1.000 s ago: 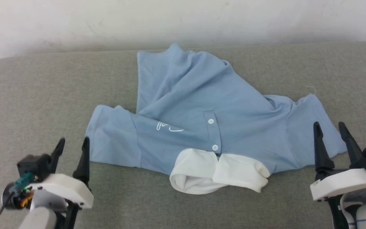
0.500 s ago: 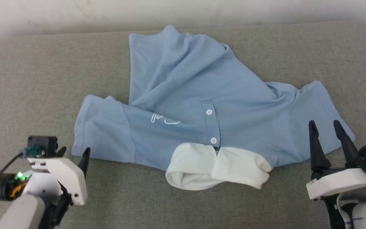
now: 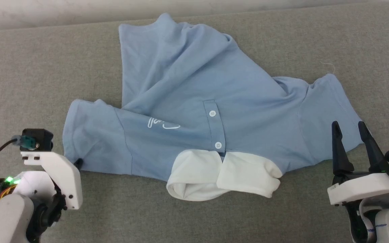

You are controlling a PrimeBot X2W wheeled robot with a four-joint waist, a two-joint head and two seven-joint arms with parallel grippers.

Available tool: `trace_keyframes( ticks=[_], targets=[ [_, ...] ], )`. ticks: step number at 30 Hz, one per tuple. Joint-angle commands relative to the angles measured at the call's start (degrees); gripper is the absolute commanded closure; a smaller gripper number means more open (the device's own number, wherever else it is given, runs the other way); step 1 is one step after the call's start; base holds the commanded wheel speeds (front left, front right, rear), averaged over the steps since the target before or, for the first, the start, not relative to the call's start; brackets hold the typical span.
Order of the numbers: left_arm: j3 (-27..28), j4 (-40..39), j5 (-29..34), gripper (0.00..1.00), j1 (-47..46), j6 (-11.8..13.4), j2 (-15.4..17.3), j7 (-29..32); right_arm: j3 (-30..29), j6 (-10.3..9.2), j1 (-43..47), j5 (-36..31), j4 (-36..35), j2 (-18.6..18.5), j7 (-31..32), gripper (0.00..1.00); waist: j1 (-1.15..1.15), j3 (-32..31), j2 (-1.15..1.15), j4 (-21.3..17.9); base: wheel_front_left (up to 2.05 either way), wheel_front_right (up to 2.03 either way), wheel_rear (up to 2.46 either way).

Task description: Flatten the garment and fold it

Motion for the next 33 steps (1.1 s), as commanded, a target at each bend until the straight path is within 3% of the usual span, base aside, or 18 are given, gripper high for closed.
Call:
trace_keyframes(
  ticks=[1,6,9,16,20,23,29,33],
  targets=[
    [-2.3,1.0,-1.8,1.00,3.1,-0.3,-2.1,2.1,-0.1,-0.05,-0.7,0.1,0.3,0.1,-0.4,0.00,0.00,-0.4,0.00,0.0,0.00,0.00,0.00],
    [-0.7,-1.8,-1.2,1.00,4.5,1.6,-3.0,-2.4,-1.6,-0.05,-0.3,-1.8,0.2,0.1,1.4,0.00,0.00,-2.7,0.00,1.0,0.00,0.00,0.00],
    [0.4,-5.1,-1.2,1.00,5.9,2.8,-3.6,-4.6,-2.1,-0.05,0.4,-2.7,-0.5,-1.4,6.3,0.00,0.00,-4.5,0.00,2.1,0.00,0.00,0.00],
    [2.8,-15.2,-0.7,1.00,9.6,5.6,-3.0,-6.7,-3.2,-0.05,0.5,-0.9,-3.5,-7.9,27.7,0.00,0.00,-6.2,0.00,4.2,0.00,0.00,0.00],
    [2.5,-19.3,-0.5,1.00,10.7,6.0,-2.6,-6.3,-4.5,-0.05,-2.0,0.9,-4.2,-10.6,40.7,0.00,0.00,-5.2,0.00,4.9,0.00,0.00,0.00],
    [2.2,-21.6,-0.3,1.00,11.0,6.4,-2.8,-6.0,-6.0,-0.05,-4.7,1.0,-3.1,-11.9,47.2,0.00,0.00,-4.1,0.00,5.6,0.00,0.00,0.00],
    [1.5,-24.0,0.2,1.00,11.0,6.8,-2.9,-5.8,-8.4,-0.05,-8.5,-1.2,1.9,-12.8,52.9,0.00,0.00,-2.3,0.00,7.4,0.00,0.00,0.00],
    [1.1,-24.4,0.6,1.00,10.5,6.7,-2.8,-5.7,-8.7,-0.05,-9.2,-2.9,4.5,-13.5,53.5,0.00,0.00,-1.5,0.00,8.2,0.00,0.00,0.00]
  ],
)
